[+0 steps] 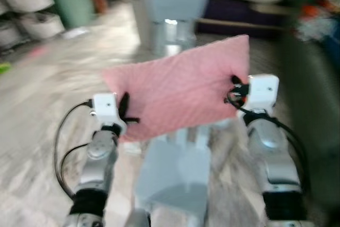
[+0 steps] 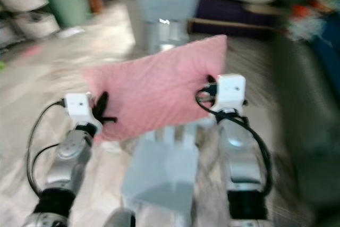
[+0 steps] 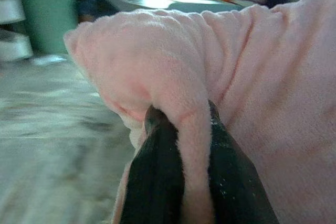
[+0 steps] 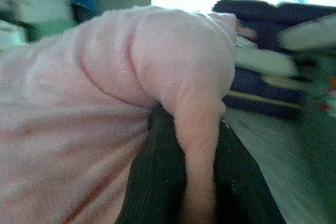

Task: Move the pillow to the sofa

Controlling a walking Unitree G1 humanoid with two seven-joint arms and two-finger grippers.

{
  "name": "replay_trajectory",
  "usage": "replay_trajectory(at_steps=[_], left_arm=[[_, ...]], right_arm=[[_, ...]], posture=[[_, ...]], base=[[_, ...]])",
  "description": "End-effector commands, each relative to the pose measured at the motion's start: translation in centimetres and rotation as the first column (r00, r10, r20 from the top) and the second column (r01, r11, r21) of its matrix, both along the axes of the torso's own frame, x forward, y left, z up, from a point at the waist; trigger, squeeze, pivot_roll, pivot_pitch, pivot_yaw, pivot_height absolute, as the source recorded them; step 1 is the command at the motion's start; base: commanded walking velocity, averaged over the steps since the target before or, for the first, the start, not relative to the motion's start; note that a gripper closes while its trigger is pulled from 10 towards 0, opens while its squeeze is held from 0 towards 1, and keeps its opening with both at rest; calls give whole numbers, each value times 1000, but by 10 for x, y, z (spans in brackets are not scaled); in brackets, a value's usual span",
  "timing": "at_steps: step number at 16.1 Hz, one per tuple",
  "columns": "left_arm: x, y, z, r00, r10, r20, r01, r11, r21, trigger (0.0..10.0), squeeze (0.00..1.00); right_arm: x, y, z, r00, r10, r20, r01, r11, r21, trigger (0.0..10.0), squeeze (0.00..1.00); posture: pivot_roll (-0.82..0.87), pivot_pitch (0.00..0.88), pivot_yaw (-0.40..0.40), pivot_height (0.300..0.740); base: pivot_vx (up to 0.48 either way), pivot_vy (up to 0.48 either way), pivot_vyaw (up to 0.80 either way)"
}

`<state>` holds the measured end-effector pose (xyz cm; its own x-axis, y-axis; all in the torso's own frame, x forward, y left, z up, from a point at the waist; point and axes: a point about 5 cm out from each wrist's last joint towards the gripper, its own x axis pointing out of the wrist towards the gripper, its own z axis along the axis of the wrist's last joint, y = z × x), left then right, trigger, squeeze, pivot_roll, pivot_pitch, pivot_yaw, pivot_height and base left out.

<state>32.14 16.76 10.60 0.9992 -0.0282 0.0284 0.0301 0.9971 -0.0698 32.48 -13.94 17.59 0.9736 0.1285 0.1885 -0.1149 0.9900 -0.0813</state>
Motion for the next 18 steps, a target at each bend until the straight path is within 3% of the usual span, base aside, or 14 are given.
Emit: replay_trajectory(at_steps=[1,5,8,12,14,18], left_arm=[[4,-12,6,1000,-27,16,27,1000,8,10000,0],[5,-14,8,997,-71,17,72,997,-11,10000,0],[5,-8,10,999,-26,36,24,999,47,10000,0],[3,-15,5,999,-51,-10,52,998,42,10000,0],[4,-15,4,999,-30,-42,29,999,-26,10000,0],[8,-14,18,999,-46,-3,46,999,10,10000,0]], right_arm=[[-3,-19,7,997,-69,33,68,998,5,10000,0],[-3,-17,12,997,-68,47,68,998,16,10000,0],[-4,-16,13,996,-67,51,66,998,19,10000,0],[-5,-18,14,996,-68,48,67,998,20,10000,0],[-5,-19,13,997,-70,43,69,997,20,10000,0],[-6,-15,10,999,-51,17,51,999,14,10000,0]], posture=[[-90,0,19,740],[-88,0,21,740],[-85,0,23,740],[-88,0,19,740],[-87,0,15,740],[-88,0,5,740]], base=[[0,0,0],[0,0,0],[0,0,0],[0,0,0],[0,0,0],[0,0,0]])
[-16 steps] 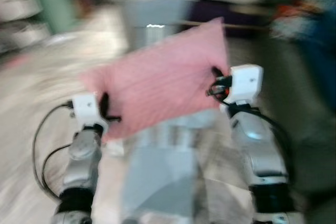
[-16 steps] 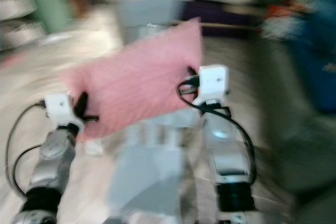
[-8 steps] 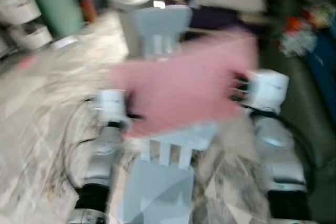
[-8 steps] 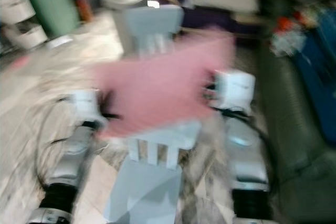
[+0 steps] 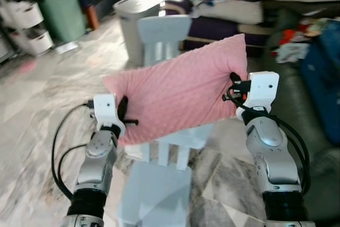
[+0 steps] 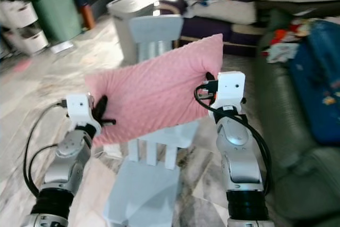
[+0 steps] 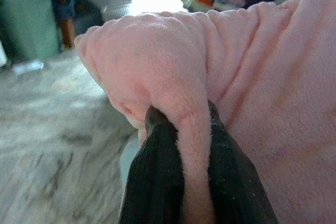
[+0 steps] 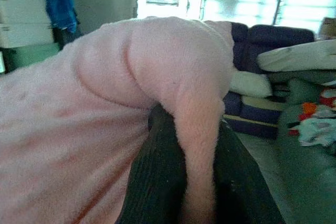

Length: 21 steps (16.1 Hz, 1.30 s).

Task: Move the pillow to the sofa

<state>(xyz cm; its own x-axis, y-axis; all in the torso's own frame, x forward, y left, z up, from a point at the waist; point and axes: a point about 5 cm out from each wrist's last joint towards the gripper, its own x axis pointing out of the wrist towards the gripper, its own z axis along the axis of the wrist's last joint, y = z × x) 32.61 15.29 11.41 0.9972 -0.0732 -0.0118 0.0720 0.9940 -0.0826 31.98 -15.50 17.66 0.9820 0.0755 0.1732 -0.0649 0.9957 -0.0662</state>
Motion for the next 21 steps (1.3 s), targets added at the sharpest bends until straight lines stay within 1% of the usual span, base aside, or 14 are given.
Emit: replay_trajectory(at_steps=[1,2,3,5,7,8,10,11,12,14,17,21], left_arm=[[3,1,9,999,-12,33,13,1000,-21,10000,0],[1,4,7,1000,17,6,-17,998,-53,10000,0],[0,3,7,1000,11,11,-11,999,-39,10000,0],[-4,0,7,1000,-3,6,3,999,-52,10000,0],[-5,-7,7,1000,-19,6,20,998,-64,10000,0],[-7,-11,8,999,-28,18,29,998,-53,10000,0],[-8,-19,12,997,-70,30,72,996,-60,10000,0],[-8,-20,12,997,-77,25,79,995,-69,10000,0],[-10,-20,13,997,-80,22,81,995,-64,10000,0],[-13,-21,12,996,-86,11,86,992,-94,10000,0],[-17,-23,11,996,-92,8,93,990,-103,10000,0],[-20,-25,11,995,-104,-5,102,988,-115,10000,0]], right_arm=[[-2,1,8,1000,6,28,-6,1000,-4,10000,0],[-2,2,6,1000,8,12,-8,1000,-25,10000,0],[-4,3,5,1000,20,10,-20,1000,-23,10000,0],[-7,4,4,1000,30,6,-30,999,-22,10000,0],[-8,3,4,999,32,4,-32,999,-26,10000,0],[-9,1,5,999,32,2,-32,999,-25,10000,0],[-8,-1,6,1000,27,-7,-27,999,-25,10000,0],[-8,-1,5,1000,25,-11,-26,999,-25,10000,0],[-10,-1,5,1000,26,-14,-26,999,-27,10000,0],[-12,0,4,999,28,-18,-28,999,-27,10000,0],[-16,1,1,999,36,-28,-36,999,-26,10000,0],[-17,1,3,999,38,-35,-39,999,-32,10000,0]], posture=[[-89,0,3,740],[-92,0,1,740],[-93,0,-2,740],[-100,0,-5,740],[-107,0,-7,740],[-113,0,-7,740],[-116,0,-5,740],[-116,0,-5,740],[-117,0,-3,740],[-117,0,-2,740],[-119,0,-2,740],[-124,0,-7,740]], base=[[0,0,0],[0,0,0],[0,0,0],[0,0,0],[0,0,0],[0,0,0],[0,0,0],[0,0,-681],[0,0,-800],[0,0,-800],[0,0,0],[0,0,0]])
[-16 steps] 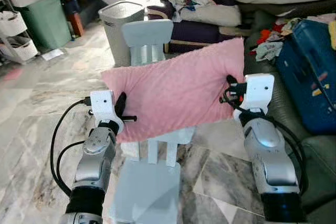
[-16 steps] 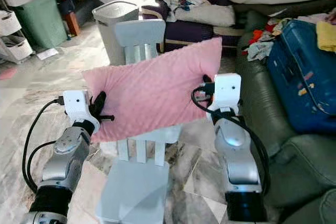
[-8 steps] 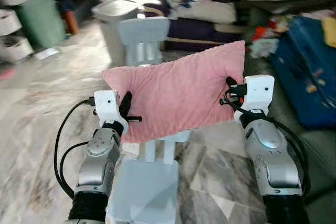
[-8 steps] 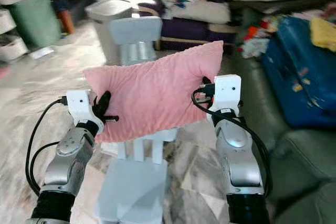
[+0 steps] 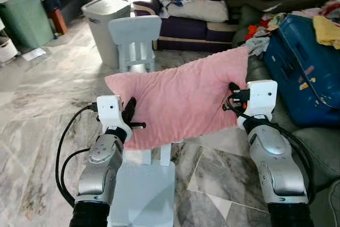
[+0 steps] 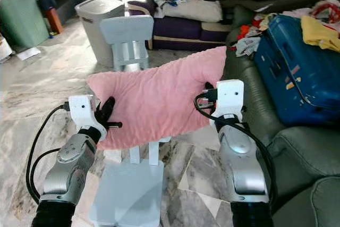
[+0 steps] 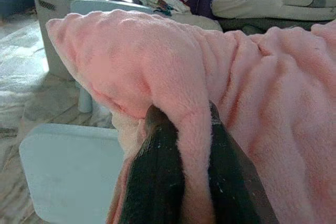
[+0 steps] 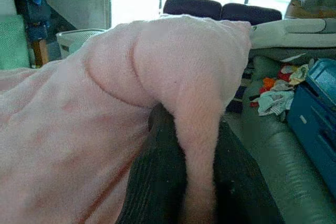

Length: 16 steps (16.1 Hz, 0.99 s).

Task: Move the pillow to the sofa

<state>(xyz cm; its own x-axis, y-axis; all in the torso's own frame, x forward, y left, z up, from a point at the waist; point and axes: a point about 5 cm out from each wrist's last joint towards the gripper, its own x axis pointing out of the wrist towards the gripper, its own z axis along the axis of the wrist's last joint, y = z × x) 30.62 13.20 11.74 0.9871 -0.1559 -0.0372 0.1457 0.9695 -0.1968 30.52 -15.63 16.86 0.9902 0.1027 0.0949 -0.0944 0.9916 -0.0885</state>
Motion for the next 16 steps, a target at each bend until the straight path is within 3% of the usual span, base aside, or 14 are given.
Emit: replay_trajectory(at_steps=[1,6,16], left_arm=[[-1,-4,8,999,-21,27,21,1000,-7,10000,0],[-4,-6,5,1000,-27,12,27,1000,-15,10000,0],[-3,-7,6,999,-36,2,36,999,-18,10000,0]], right_arm=[[-2,1,11,999,17,41,-16,1000,-5,10000,0],[-3,2,10,999,21,33,-21,1000,-12,10000,0],[-2,2,11,999,22,29,-21,1000,-15,10000,0]], posture=[[-124,0,-8,740],[-125,0,-12,740],[-127,0,-10,740]], base=[[0,0,0],[0,166,0],[0,414,0]])
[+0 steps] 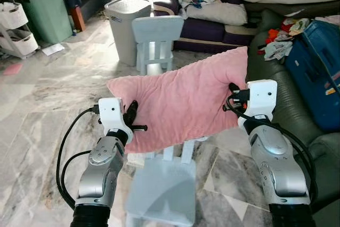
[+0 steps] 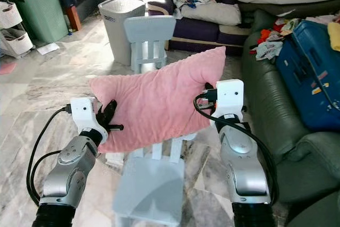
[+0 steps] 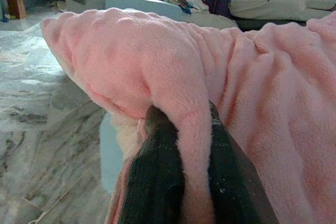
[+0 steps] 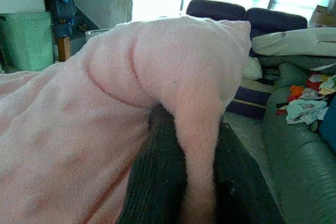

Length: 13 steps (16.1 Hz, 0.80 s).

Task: Move the pillow to the sofa

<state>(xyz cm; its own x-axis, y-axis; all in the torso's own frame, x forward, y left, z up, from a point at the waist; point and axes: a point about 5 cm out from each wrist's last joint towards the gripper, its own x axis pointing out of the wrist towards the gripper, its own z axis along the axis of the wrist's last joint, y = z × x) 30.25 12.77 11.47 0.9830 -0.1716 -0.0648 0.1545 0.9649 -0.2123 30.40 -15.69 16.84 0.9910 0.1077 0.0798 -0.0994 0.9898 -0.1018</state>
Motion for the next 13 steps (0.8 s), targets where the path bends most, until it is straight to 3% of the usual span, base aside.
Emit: replay_trajectory(at_steps=[1,7,9,13], left_arm=[[1,-3,9,999,-20,32,20,1000,-6,10000,0],[2,-4,9,999,-25,26,25,1000,7,10000,0],[3,-3,10,999,-32,39,30,999,39,10000,0],[3,-2,8,999,-33,24,32,999,10,10000,0]], right_arm=[[-1,3,11,999,18,44,-18,1000,0,10000,0],[-1,4,12,999,14,47,-14,1000,2,10000,0],[-1,3,11,999,12,47,-12,1000,3,10000,0],[-1,4,11,999,10,47,-11,1000,6,10000,0]], posture=[[-127,0,-10,740],[-127,0,-4,740],[-127,0,-3,740],[-124,0,2,740]], base=[[0,472,0],[0,474,0],[0,0,0],[0,480,0]])
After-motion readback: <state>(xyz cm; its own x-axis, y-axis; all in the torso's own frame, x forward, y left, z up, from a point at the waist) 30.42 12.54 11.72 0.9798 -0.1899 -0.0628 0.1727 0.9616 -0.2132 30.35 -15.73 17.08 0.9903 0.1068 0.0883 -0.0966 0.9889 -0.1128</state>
